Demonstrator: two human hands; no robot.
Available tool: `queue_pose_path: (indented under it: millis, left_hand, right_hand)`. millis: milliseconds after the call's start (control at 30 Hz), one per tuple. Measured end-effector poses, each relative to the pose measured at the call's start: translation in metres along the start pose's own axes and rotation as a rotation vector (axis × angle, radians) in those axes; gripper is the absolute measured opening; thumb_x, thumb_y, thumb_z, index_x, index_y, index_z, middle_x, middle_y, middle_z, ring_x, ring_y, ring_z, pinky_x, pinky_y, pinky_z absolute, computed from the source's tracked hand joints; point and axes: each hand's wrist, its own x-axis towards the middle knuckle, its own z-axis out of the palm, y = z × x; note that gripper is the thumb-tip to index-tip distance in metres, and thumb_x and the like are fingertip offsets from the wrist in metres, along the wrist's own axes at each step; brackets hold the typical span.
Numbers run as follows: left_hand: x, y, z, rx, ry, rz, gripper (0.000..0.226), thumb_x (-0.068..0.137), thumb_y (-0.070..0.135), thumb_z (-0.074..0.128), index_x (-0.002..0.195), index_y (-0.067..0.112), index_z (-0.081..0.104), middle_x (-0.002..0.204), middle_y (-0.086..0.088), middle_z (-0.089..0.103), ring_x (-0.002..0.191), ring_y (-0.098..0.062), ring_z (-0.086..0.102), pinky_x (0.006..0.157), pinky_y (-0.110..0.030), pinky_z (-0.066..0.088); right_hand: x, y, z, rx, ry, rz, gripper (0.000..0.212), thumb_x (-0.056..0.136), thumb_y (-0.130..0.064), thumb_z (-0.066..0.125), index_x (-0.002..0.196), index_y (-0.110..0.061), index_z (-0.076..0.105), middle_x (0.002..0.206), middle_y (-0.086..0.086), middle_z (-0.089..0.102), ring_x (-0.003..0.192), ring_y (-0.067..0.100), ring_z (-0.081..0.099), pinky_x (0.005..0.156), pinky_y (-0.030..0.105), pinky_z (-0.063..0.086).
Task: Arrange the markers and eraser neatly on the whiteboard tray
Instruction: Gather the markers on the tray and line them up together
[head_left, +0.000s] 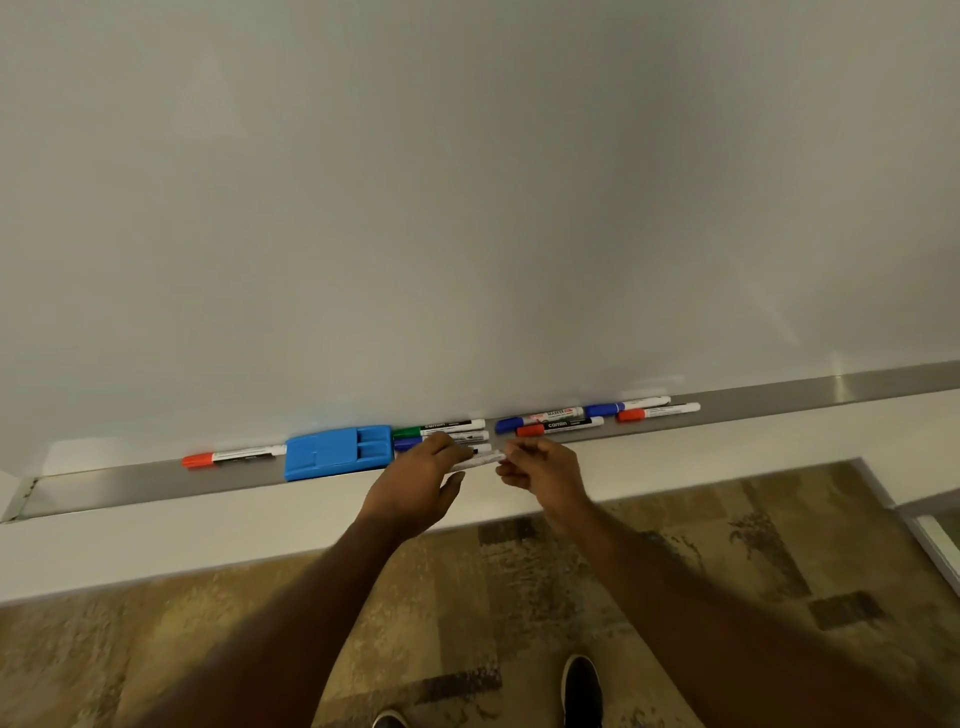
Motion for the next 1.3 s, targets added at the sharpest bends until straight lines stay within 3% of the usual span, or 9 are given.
queue_pose_path:
  millis: [167, 367, 600, 733, 900, 1000, 1167, 1300]
  left_hand:
    - [0.017, 0.008, 0.009, -0.059, 0.029, -0.065, 0.029, 0.094, 0.026, 0.056, 0.122, 0.019, 0.062, 0.116, 0.000, 0.059, 0.096, -0.016, 0.060, 0.082, -0.033, 0.055]
    - [0.040, 0.024, 0.028, -0.061, -0.002, -0.108, 0.027, 0.093, 0.021, 0.059, 0.118, 0.016, 0.065, 0.110, -0.003, 0.061, 0.095, -0.019, 0.059, 0.078, -0.026, 0.046]
    - [0.069, 0.025, 0.040, 0.082, 0.038, -0.097, 0.026, 0.092, 0.024, 0.059, 0.116, 0.018, 0.069, 0.110, -0.004, 0.068, 0.098, -0.022, 0.059, 0.085, -0.036, 0.050]
    - [0.075, 0.023, 0.046, 0.190, -0.010, -0.076, 0.027, 0.093, 0.029, 0.057, 0.115, 0.020, 0.070, 0.106, -0.003, 0.070, 0.096, -0.022, 0.058, 0.086, -0.037, 0.048]
    - [0.074, 0.023, 0.049, 0.247, -0.043, -0.065, 0.027, 0.096, 0.028, 0.050, 0.114, 0.022, 0.070, 0.108, 0.000, 0.069, 0.100, -0.021, 0.056, 0.088, -0.035, 0.043]
    - [0.076, 0.023, 0.048, 0.265, -0.068, -0.054, 0.028, 0.098, 0.027, 0.047, 0.114, 0.022, 0.069, 0.111, -0.001, 0.069, 0.103, -0.021, 0.056, 0.089, -0.036, 0.042]
    - [0.077, 0.024, 0.046, 0.256, -0.092, -0.066, 0.029, 0.098, 0.028, 0.045, 0.114, 0.021, 0.069, 0.112, -0.001, 0.068, 0.104, -0.022, 0.055, 0.091, -0.037, 0.042]
    - [0.079, 0.023, 0.045, 0.173, -0.022, -0.107, 0.028, 0.096, 0.029, 0.050, 0.115, 0.019, 0.067, 0.110, -0.002, 0.068, 0.101, -0.021, 0.057, 0.090, -0.037, 0.045]
  right_hand:
    - [0.014, -0.009, -0.042, 0.066, 0.126, 0.069, 0.010, 0.088, -0.009, 0.065, 0.099, -0.009, 0.067, 0.090, 0.014, 0.073, 0.083, 0.026, 0.071, 0.078, 0.036, 0.060]
    - [0.035, -0.009, -0.072, 0.040, 0.205, 0.065, 0.013, 0.088, -0.007, 0.067, 0.099, -0.002, 0.066, 0.088, 0.016, 0.072, 0.081, 0.026, 0.070, 0.079, 0.037, 0.060]
    - [0.062, -0.003, -0.083, -0.350, 0.333, -0.065, 0.021, 0.084, -0.025, 0.072, 0.094, -0.007, 0.070, 0.084, 0.008, 0.073, 0.070, 0.020, 0.068, 0.064, 0.028, 0.055]
    - [0.072, -0.001, -0.085, -0.511, 0.357, -0.111, 0.019, 0.083, -0.029, 0.073, 0.087, -0.010, 0.071, 0.087, 0.008, 0.073, 0.081, 0.024, 0.067, 0.080, 0.035, 0.053]
    - [0.068, -0.001, -0.084, -0.665, 0.342, -0.201, 0.017, 0.084, -0.020, 0.072, 0.090, -0.004, 0.072, 0.087, 0.009, 0.072, 0.076, 0.015, 0.060, 0.073, 0.024, 0.043]
    - [0.066, 0.000, -0.084, -0.749, 0.339, -0.237, 0.013, 0.084, -0.014, 0.071, 0.089, -0.003, 0.073, 0.088, 0.013, 0.073, 0.077, 0.019, 0.064, 0.071, 0.022, 0.045]
    - [0.066, -0.003, -0.088, -0.794, 0.323, -0.271, 0.010, 0.086, -0.013, 0.069, 0.086, -0.004, 0.072, 0.083, 0.011, 0.072, 0.070, 0.015, 0.060, 0.075, 0.030, 0.055]
    - [0.063, -0.007, -0.096, -0.764, 0.403, -0.372, 0.004, 0.084, -0.008, 0.067, 0.085, -0.004, 0.068, 0.082, 0.012, 0.069, 0.073, 0.021, 0.062, 0.073, 0.036, 0.056]
